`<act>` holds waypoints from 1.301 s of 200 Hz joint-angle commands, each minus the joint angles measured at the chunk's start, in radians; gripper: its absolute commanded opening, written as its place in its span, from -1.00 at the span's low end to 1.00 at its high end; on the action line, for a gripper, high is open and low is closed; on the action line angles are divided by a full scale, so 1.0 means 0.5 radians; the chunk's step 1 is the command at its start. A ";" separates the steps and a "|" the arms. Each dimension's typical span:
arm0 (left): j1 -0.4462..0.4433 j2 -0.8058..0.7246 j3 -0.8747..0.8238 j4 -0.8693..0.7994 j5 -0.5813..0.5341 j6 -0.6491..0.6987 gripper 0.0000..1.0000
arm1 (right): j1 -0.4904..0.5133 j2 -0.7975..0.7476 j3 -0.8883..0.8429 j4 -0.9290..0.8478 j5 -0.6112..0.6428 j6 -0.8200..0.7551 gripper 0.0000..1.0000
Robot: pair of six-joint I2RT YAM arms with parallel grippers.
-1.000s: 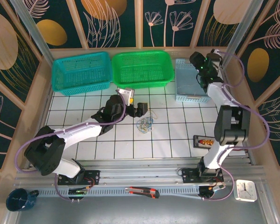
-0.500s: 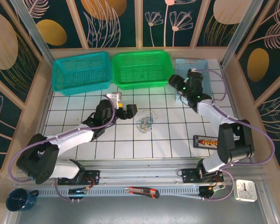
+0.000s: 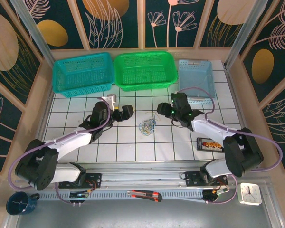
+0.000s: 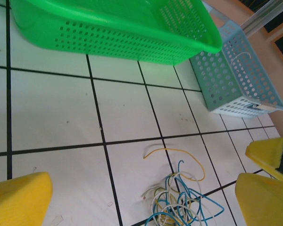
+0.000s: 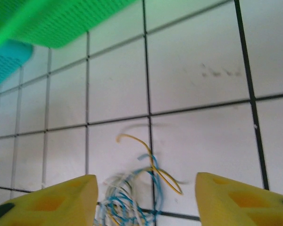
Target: Untangle the cables
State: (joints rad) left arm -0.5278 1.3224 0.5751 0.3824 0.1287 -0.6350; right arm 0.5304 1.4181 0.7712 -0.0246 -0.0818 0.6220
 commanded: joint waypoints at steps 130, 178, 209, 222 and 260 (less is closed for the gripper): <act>0.043 0.128 0.190 -0.044 0.178 -0.047 0.98 | 0.001 0.630 0.366 -0.127 -0.245 -0.470 -0.08; 0.046 0.135 0.228 -0.053 0.182 -0.040 0.98 | -0.019 0.691 0.465 -0.146 -0.287 -0.531 -0.76; 0.045 0.116 0.208 -0.038 0.178 -0.035 0.98 | -0.033 0.546 0.492 -0.186 -0.329 -0.543 -1.00; 0.046 0.111 0.195 -0.024 0.177 -0.030 0.97 | -0.032 0.468 0.492 -0.190 -0.347 -0.538 -1.00; 0.046 0.108 0.139 0.072 0.233 0.030 0.98 | -0.028 0.232 0.471 -0.152 -0.431 -0.484 -1.00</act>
State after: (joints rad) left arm -0.5102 1.3869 0.6624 0.3645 0.2062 -0.6411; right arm 0.5186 1.6222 0.9813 -0.1097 -0.2504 0.3695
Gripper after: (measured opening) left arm 0.988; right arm 0.048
